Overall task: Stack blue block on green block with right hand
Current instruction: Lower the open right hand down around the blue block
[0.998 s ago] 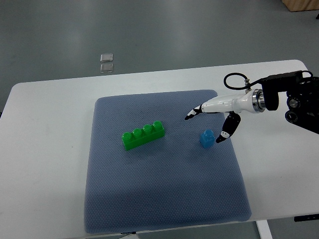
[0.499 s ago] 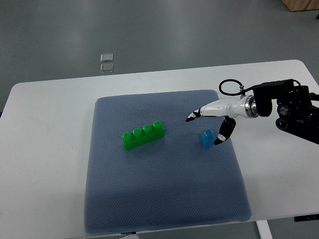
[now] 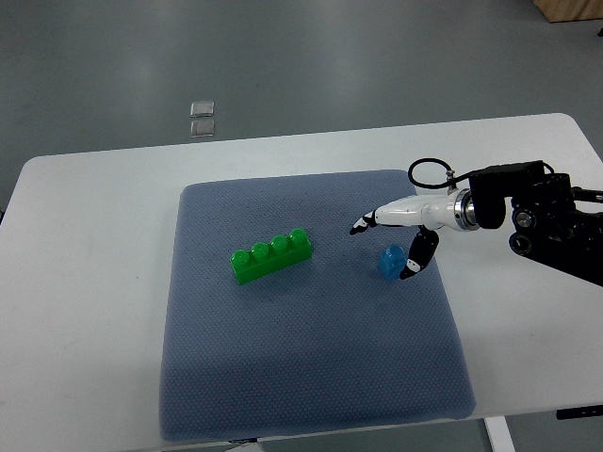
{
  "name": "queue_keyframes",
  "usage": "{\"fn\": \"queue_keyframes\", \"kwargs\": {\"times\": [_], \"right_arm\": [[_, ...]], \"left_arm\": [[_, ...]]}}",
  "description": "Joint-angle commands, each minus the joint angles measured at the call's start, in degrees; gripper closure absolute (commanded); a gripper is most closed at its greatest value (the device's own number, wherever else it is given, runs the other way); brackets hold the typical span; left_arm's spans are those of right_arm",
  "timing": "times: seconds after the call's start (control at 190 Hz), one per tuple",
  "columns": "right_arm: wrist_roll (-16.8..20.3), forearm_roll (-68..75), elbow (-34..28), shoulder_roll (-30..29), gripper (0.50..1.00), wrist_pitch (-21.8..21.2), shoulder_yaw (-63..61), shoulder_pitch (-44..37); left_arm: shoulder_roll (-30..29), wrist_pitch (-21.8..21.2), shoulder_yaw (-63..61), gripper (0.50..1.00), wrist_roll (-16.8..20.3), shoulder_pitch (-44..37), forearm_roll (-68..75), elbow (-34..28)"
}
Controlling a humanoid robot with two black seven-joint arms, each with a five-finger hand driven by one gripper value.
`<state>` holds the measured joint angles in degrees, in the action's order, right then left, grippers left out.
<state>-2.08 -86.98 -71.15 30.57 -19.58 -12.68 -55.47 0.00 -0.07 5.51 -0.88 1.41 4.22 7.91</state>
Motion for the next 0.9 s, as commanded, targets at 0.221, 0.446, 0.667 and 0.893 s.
{"fn": "queue_keyframes", "kwargs": {"times": [0.221, 0.446, 0.667, 0.893], "right_arm": [[2.96, 0.24, 0.22, -0.87, 0.587, 0.6, 0.03, -0.08], [2.96, 0.32, 0.22, -0.95, 0.587, 0.6, 0.03, 0.19], [2.96, -0.03, 0.22, -0.95, 0.591, 0.69, 0.03, 0.45], [2.78, 0.24, 0.22, -0.78, 0.668, 0.69, 0.03, 0.45]], "left_arm": [[0.0, -0.01, 0.03, 0.5, 0.0, 0.0, 0.0, 0.0], [0.0, -0.01, 0.03, 0.5, 0.0, 0.0, 0.0, 0.0], [0.0, -0.01, 0.03, 0.5, 0.0, 0.0, 0.0, 0.0], [0.0, -0.01, 0.03, 0.5, 0.0, 0.0, 0.0, 0.0]]}}
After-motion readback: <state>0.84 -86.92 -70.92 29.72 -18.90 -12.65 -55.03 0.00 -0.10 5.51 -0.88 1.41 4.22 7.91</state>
